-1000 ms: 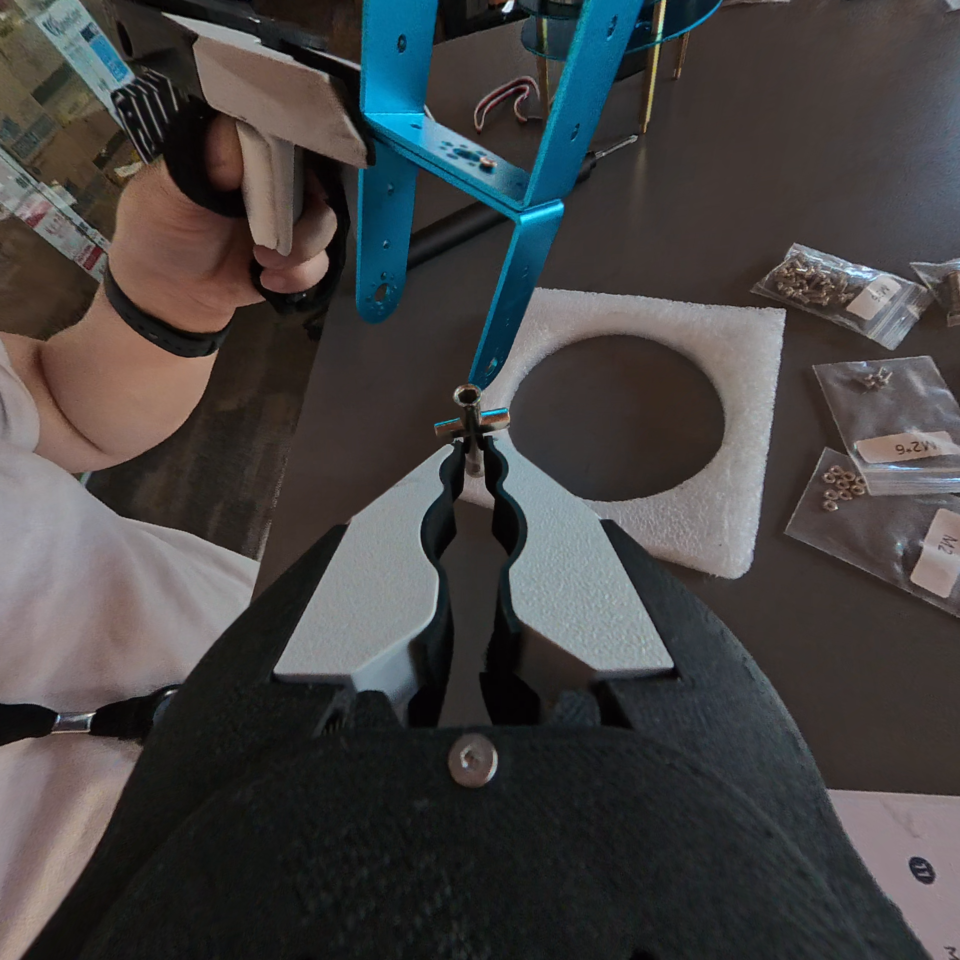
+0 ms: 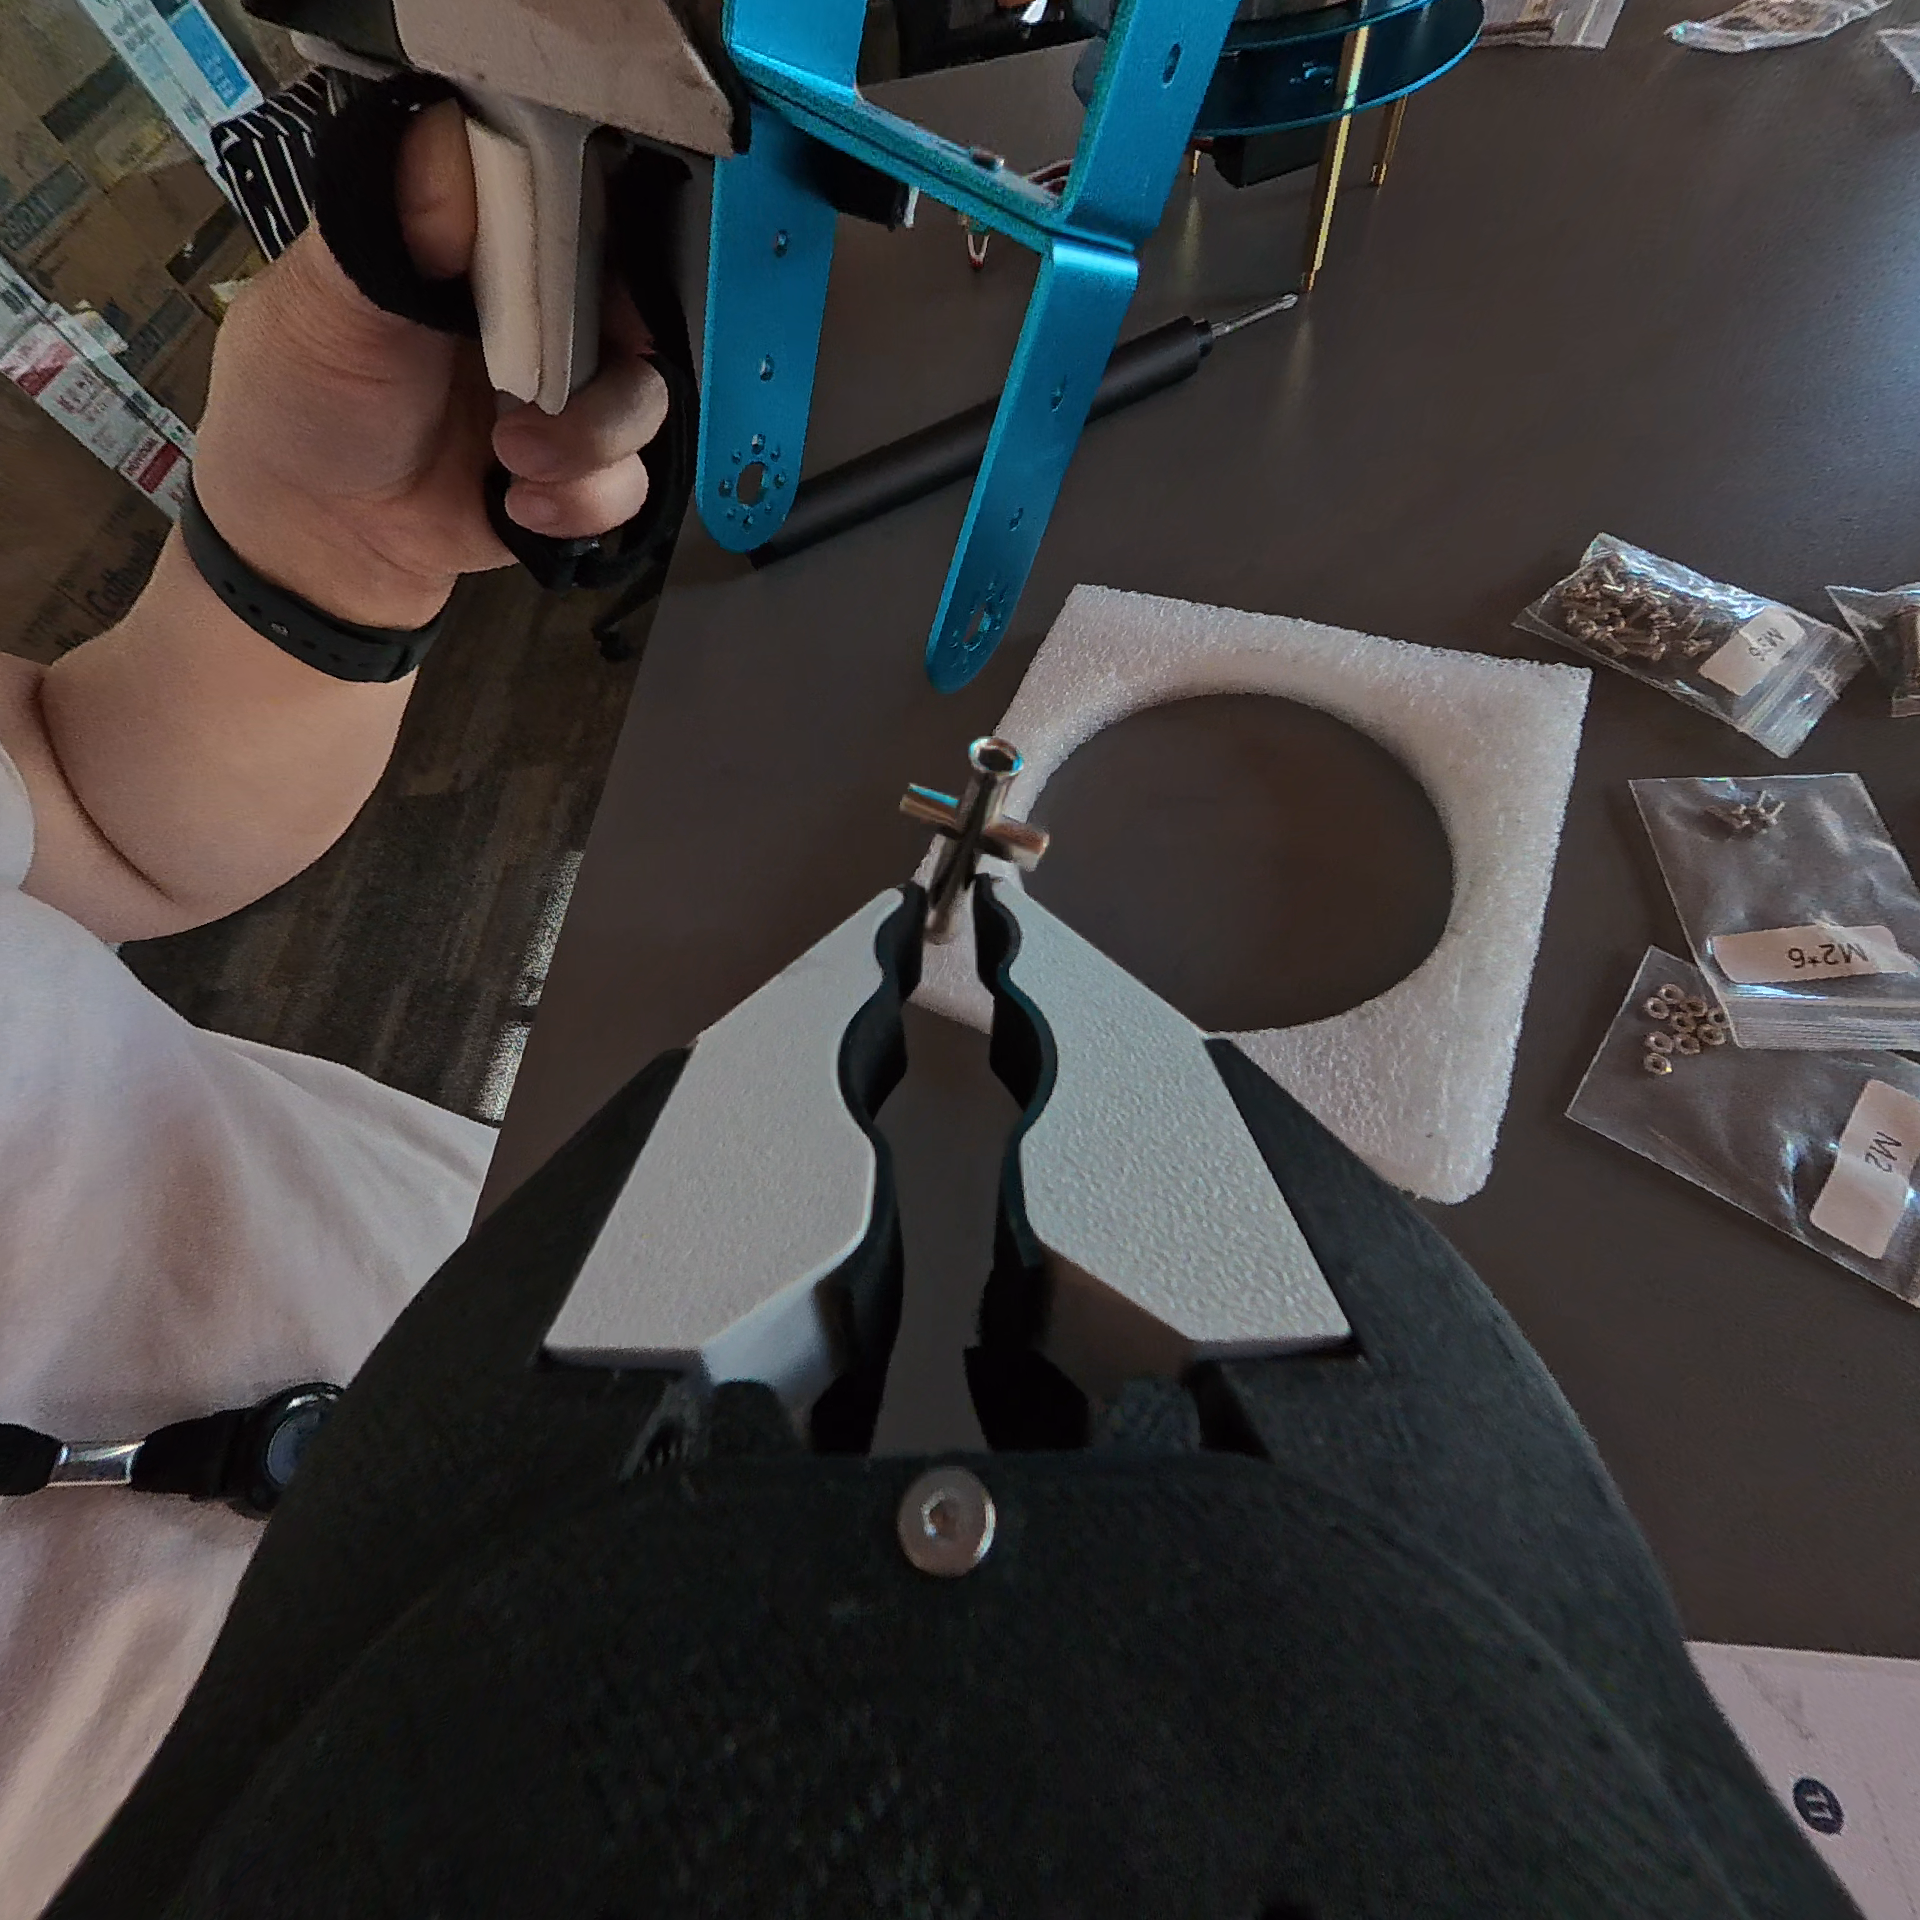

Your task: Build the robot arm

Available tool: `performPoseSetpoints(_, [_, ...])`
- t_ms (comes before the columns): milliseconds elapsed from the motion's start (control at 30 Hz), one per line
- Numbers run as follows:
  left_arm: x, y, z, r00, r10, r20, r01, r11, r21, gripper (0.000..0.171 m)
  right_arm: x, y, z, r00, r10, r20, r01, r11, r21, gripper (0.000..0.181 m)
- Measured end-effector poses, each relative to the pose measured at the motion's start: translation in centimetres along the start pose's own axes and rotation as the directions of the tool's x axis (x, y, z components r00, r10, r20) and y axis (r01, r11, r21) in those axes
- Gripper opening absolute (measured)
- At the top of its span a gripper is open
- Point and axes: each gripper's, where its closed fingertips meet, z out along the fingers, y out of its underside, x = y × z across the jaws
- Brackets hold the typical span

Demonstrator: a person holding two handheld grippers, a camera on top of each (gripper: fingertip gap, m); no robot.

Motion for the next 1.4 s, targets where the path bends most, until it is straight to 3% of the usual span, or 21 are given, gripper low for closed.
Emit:
performPoseSetpoints(600, [0.5,0.4,-1.2,1.000,0.001,0.019,-0.002,1.000,0.020,0.024,-0.6,0.5,0.4,0.999,-0.034,0.026,0.035,0.998,-0.049,0.000])
performPoseSetpoints(767, [0.7,0.2,-2.5,1.000,-0.009,0.028,0.007,0.998,0.057,0.024,-1.2,-0.1,0.5,0.990,-0.140,0.014,0.140,0.985,-0.099,0.014])
performPoseSetpoints(900, [1.1,-0.4,-4.3,0.999,-0.005,0.045,0.000,0.995,0.102,0.024,-1.0,-0.2,1.0,0.951,-0.299,-0.081,0.272,0.931,-0.243,0.014])
performPoseSetpoints(967, [1.4,-0.6,-5.3,0.998,0.000,0.058,-0.007,0.993,0.119,0.024,-1.5,0.5,1.5,0.940,-0.335,-0.070,0.293,0.893,-0.341,0.015])
performPoseSetpoints(1133, [2.0,-0.9,-7.0,0.996,0.014,0.086,-0.026,0.990,0.141,0.024,-0.8,0.9,2.0,0.840,-0.537,-0.082,0.425,0.744,-0.516,0.019])
performPoseSetpoints(1267, [2.3,-1.0,-7.6,0.995,0.020,0.094,-0.034,0.988,0.149,0.023,-1.3,1.6,2.5,0.829,-0.559,-0.018,0.436,0.666,-0.606,0.014])
performPoseSetpoints(1400, [2.4,-0.9,-7.6,0.997,0.009,0.081,-0.022,0.987,0.157,0.024,-0.7,2.0,2.1,0.849,-0.526,-0.045,0.349,0.624,-0.699,0.011])
